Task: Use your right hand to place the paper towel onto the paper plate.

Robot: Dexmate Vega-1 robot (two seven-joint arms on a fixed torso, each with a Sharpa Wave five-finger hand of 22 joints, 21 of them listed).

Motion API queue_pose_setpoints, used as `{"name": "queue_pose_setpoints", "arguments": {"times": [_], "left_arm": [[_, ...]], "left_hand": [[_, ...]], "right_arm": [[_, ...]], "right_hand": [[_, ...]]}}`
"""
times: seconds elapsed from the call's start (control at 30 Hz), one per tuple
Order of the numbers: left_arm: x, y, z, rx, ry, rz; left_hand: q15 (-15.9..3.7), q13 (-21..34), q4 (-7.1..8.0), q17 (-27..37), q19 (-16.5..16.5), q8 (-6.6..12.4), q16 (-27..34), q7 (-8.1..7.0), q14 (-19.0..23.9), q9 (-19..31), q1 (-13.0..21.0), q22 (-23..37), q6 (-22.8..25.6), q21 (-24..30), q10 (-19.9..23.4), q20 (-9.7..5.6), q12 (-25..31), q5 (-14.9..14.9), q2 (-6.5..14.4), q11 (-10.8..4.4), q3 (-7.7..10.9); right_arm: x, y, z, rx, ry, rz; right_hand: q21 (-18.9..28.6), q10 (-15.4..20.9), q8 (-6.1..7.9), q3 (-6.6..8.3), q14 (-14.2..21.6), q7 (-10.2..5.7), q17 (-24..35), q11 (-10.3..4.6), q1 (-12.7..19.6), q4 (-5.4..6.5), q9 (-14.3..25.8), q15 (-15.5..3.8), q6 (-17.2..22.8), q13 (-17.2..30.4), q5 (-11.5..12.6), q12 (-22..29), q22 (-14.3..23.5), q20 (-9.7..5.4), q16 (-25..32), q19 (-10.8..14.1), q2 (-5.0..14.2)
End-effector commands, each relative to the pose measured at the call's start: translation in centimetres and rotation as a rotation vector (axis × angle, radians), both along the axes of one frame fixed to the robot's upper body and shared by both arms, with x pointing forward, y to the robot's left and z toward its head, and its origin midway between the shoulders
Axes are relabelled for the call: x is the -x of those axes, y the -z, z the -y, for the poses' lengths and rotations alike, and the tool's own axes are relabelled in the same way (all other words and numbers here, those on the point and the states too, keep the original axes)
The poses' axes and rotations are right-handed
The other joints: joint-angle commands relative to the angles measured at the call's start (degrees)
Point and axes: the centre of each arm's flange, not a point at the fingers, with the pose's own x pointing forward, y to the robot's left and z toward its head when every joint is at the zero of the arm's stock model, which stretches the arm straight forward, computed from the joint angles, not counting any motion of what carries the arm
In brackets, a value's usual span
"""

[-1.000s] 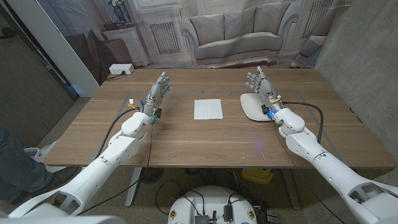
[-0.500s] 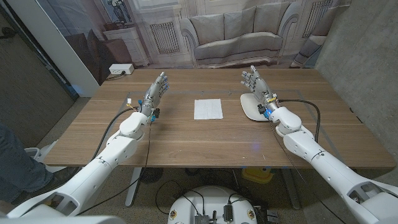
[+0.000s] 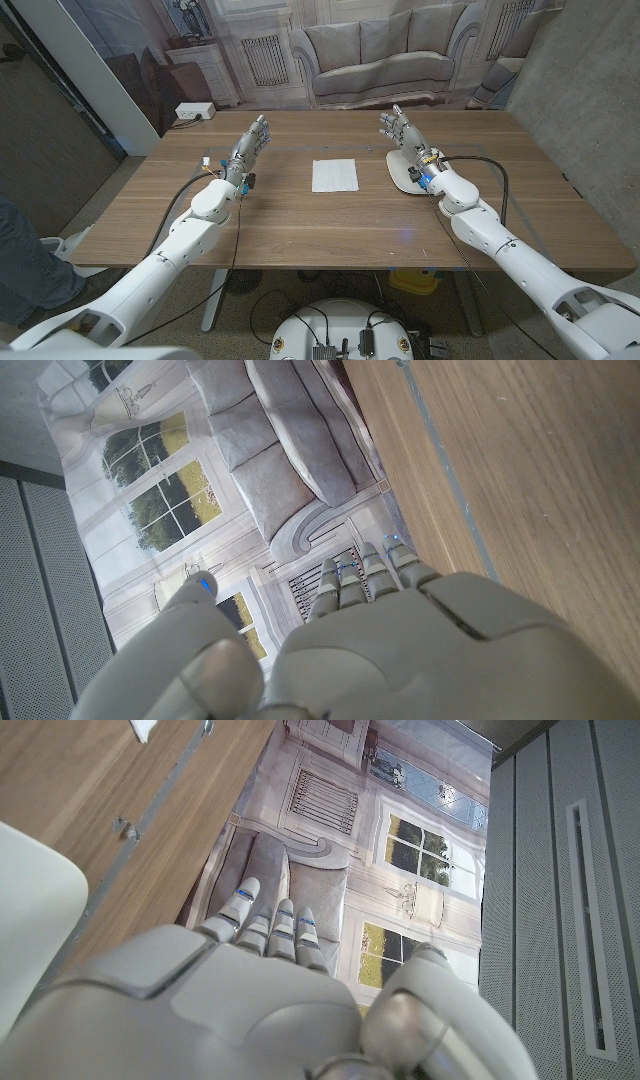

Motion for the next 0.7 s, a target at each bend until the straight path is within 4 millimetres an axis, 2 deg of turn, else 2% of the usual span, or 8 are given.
{"name": "queue_pose_setpoints", "arguments": {"times": [0.03, 0.33, 0.7], "left_arm": [[0.2, 0.0, -0.4, -0.006, -0.01, -0.005], [0.0, 0.2, -0.3, -0.005, 0.014, -0.006], [0.3, 0.5, -0.1, -0.006, 0.018, -0.007]], "left_hand": [[-0.04, 0.2, -0.38, 0.14, 0.59, 0.25, 0.12, 0.09, 0.78, 0.16, 0.34, 0.15, 0.74, 0.58, 0.54, -1.05, 0.37, -0.39, 0.03, -0.03, 0.07], [0.08, 0.21, -0.51, 0.15, -0.34, 0.16, -0.14, 0.19, 0.52, 0.17, 0.56, 0.17, 0.93, 0.09, 0.5, -0.9, 0.2, -0.57, 0.04, -0.15, 0.0], [0.07, 0.23, -0.65, 0.19, 1.02, 0.07, 0.02, 0.36, 1.5, 0.18, 0.83, 0.21, 1.32, 0.44, 1.42, -0.73, 0.31, -0.83, 0.08, 0.1, -0.13]], "right_arm": [[0.8, -0.3, -1.3, 0.057, -0.003, 0.033], [1.6, 0.1, -2.1, 0.09, 0.002, 0.044], [2.2, -0.1, -2.9, 0.143, 0.033, 0.084]], "right_hand": [[-0.22, 0.77, 0.57, 0.26, 0.7, -0.17, 0.1, -0.31, 0.57, -0.46, 0.14, -0.29, 0.71, 0.2, -0.27, 0.62, 0.22, -2.38, 0.22, 0.67, 0.36], [-0.55, 1.13, 0.45, 0.38, 0.96, -0.24, 0.12, -0.48, 1.0, -0.7, 0.14, -0.43, 0.72, 0.2, -0.5, 0.66, 0.24, -2.39, 0.19, 0.92, 0.62], [-0.83, 1.34, 0.45, 0.4, 1.13, -0.4, 0.15, -0.63, 1.19, -0.84, 0.15, -0.48, 0.93, 0.2, -0.71, 0.65, 0.25, -2.42, 0.16, 1.09, 0.75]]}}
